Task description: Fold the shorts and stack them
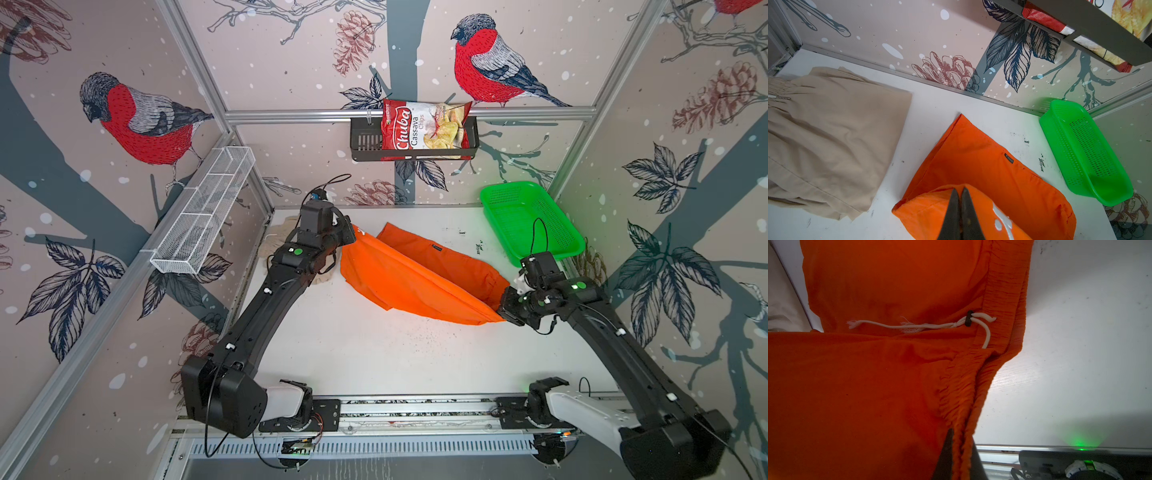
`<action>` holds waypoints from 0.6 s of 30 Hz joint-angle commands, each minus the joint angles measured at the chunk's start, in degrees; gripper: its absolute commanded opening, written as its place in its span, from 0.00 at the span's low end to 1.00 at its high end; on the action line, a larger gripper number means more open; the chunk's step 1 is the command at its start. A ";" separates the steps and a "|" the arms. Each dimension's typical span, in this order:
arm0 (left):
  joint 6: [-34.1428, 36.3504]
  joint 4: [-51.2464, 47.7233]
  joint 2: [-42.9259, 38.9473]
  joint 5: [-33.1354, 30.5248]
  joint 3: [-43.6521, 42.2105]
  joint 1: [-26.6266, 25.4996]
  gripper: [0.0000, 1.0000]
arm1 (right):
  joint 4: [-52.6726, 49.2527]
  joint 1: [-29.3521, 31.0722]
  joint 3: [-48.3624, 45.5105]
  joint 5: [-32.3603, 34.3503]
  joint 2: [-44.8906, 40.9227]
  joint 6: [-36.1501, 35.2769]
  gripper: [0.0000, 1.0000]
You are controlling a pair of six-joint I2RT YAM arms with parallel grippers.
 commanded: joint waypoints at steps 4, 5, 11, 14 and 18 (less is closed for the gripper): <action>0.68 7.04 3.46 -6.66 1.87 0.37 0.00 | -3.88 -2.06 0.57 3.58 1.88 -4.81 0.00; 0.60 7.29 4.02 -6.66 1.83 0.36 0.00 | -3.64 -2.36 0.57 3.50 2.16 -5.09 0.00; 0.63 8.27 7.93 -6.67 3.14 0.31 0.00 | -2.12 -3.40 0.57 3.27 4.92 -6.86 0.00; 0.72 9.57 10.06 -6.84 3.98 0.36 0.00 | -1.46 -3.94 0.90 3.63 6.07 -7.38 0.00; 0.73 10.14 13.56 -6.63 6.59 0.38 0.00 | -0.75 -4.71 1.60 4.51 7.44 -8.01 0.00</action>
